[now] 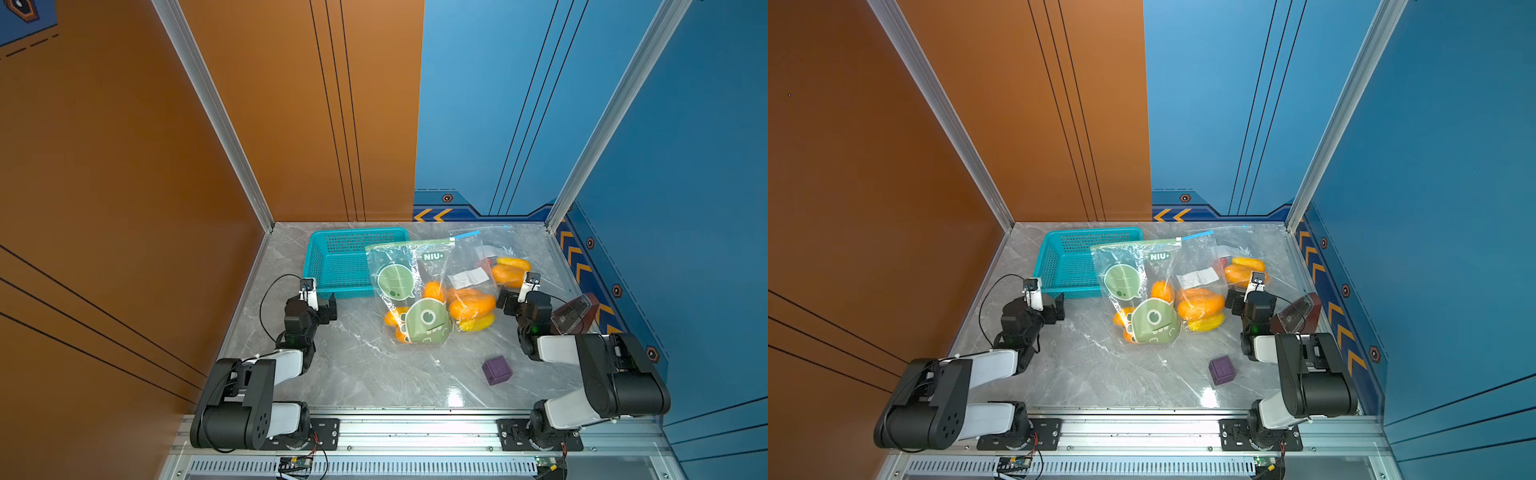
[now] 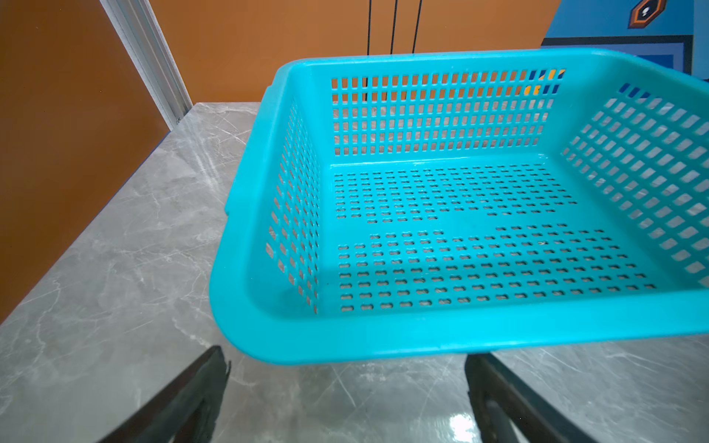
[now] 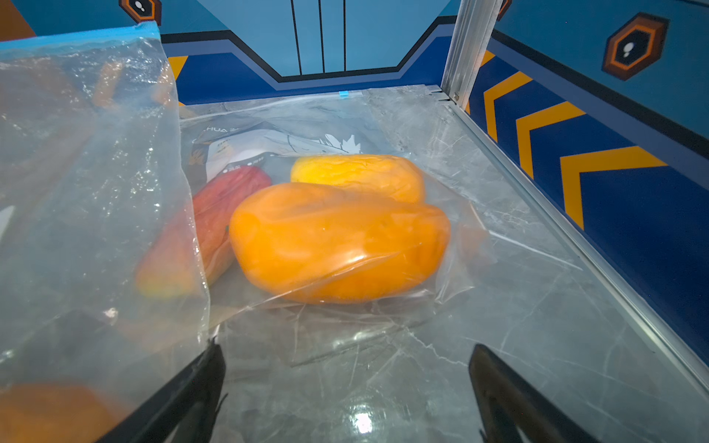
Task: Place the mango in a zip-top bag and seal the zipper
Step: Reset both arms
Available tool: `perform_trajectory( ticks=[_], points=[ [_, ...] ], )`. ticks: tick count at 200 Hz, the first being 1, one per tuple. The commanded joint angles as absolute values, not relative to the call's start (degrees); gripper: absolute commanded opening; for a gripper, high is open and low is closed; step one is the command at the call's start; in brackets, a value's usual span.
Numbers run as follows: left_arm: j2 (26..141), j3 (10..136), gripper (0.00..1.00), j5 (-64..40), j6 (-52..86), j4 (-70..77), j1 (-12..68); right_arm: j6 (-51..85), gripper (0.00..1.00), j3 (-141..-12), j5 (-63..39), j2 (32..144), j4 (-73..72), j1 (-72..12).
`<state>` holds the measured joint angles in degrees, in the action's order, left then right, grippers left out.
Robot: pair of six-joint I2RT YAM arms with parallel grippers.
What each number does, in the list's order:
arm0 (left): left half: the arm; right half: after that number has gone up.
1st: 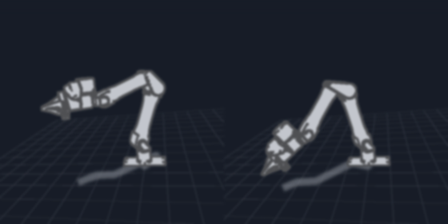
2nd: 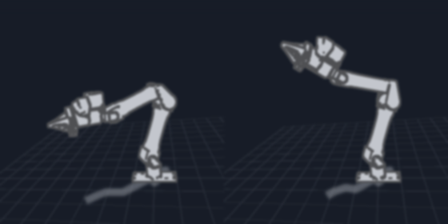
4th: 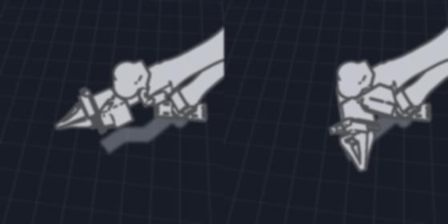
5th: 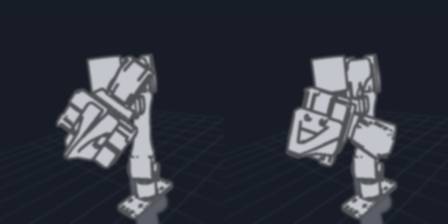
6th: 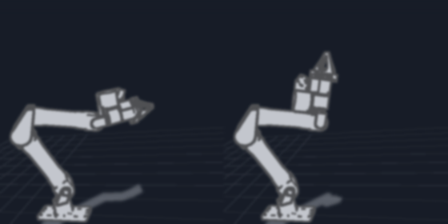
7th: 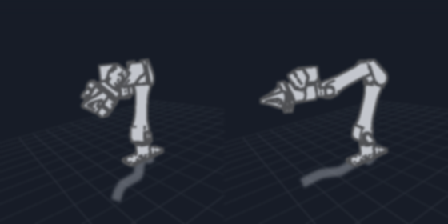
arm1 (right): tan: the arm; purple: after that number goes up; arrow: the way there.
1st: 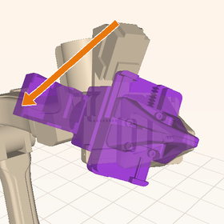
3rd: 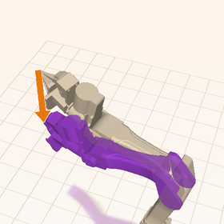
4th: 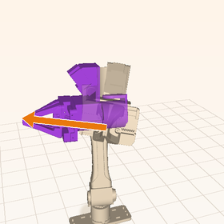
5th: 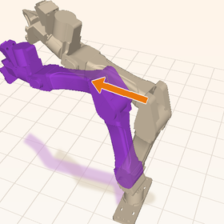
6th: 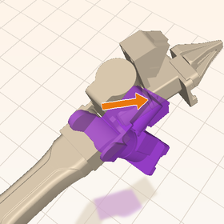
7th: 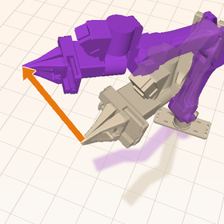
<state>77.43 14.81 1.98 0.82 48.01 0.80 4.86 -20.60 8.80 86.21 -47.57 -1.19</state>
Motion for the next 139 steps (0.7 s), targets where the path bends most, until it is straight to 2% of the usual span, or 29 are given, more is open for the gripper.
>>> perform_trajectory(
  ticks=[1, 27, 68, 139],
  points=[
    [81.1, 16.5, 0.98, 3.3, 0.2, 52.8, 0.1, 4.2, 1.00, -21.7, 9.5, 86.7, -47.9, -1.5],
    [88.5, 18.5, 0.98, -0.3, 0.0, 57.3, -0.6, 4.2, 1.00, -21.8, 9.5, 86.7, -47.9, -1.5],
    [88.5, 18.4, 0.98, -0.9, 2.7, 57.3, -3.1, 4.2, 1.00, -21.9, 9.7, 86.8, -47.6, -1.6],
    [87.6, 17.5, 0.98, 3.3, 3.3, 57.4, -2.2, 3.9, 1.00, -22.1, 10.3, 86.9, -47.3, -1.9]
  ],
)
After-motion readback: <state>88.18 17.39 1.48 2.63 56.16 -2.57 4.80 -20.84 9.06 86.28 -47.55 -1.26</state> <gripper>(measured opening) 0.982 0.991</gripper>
